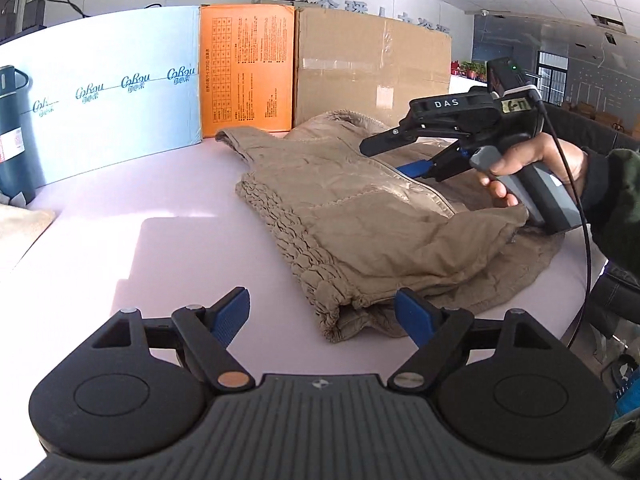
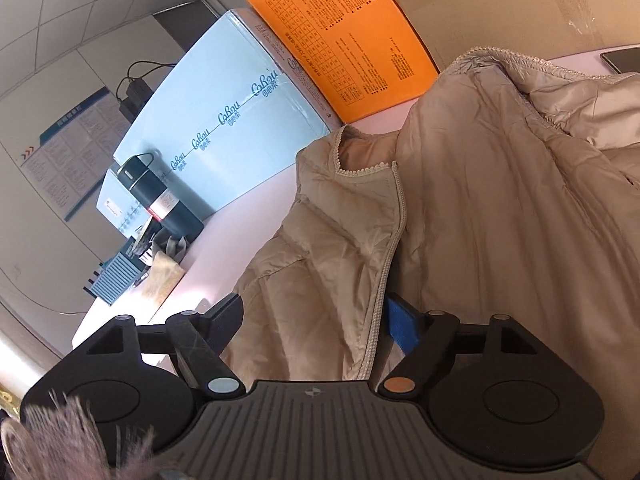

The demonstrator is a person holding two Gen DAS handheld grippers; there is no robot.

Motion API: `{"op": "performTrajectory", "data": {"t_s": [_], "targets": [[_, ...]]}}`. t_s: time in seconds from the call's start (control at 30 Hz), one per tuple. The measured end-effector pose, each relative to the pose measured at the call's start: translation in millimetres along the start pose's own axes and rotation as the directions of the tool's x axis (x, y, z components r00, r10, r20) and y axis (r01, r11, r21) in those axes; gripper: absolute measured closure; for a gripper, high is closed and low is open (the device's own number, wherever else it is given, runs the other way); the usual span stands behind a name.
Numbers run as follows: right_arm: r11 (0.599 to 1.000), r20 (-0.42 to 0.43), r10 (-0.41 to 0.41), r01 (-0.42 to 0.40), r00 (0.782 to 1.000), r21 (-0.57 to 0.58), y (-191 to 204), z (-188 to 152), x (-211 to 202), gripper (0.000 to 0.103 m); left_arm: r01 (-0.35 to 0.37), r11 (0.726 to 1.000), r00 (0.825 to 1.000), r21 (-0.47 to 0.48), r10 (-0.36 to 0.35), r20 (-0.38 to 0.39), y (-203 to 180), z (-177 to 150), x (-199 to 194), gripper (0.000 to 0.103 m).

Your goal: Fold clothes

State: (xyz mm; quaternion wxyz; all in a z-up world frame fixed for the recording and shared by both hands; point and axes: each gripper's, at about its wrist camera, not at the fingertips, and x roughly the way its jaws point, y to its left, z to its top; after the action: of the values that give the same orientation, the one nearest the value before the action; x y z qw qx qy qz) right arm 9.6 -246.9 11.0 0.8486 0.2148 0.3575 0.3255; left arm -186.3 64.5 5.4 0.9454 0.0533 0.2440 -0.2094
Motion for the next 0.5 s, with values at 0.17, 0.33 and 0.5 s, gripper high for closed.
{"op": "performTrajectory", "data": {"t_s": [0.17,0.33,0.5], "targets": [[1.0,-0.02,0.014,-0.014,1.0,-0.005,6.1,-26.9,-32.3,0.027,0.023,0.999,1.0,0.031,-0.023,0.013,-6.2,-4.7,-5.0,0.025],[0.998,-0.011,0.005,-0.006,1.0,-0.056,15.1,-47.7,-49.1,0.051,0.012,0.999,1.0,-0.037,-0.012,-0.017,6.9,-8.7,-1.5,0.036],[0.983,-0.015,-0.051,0.048,0.999,-0.176,29.6,-53.8,-47.4,0.095,-0.003,0.998,1.0,-0.068,0.002,-0.02,11.5,-16.1,-5.6,0.039]]}}
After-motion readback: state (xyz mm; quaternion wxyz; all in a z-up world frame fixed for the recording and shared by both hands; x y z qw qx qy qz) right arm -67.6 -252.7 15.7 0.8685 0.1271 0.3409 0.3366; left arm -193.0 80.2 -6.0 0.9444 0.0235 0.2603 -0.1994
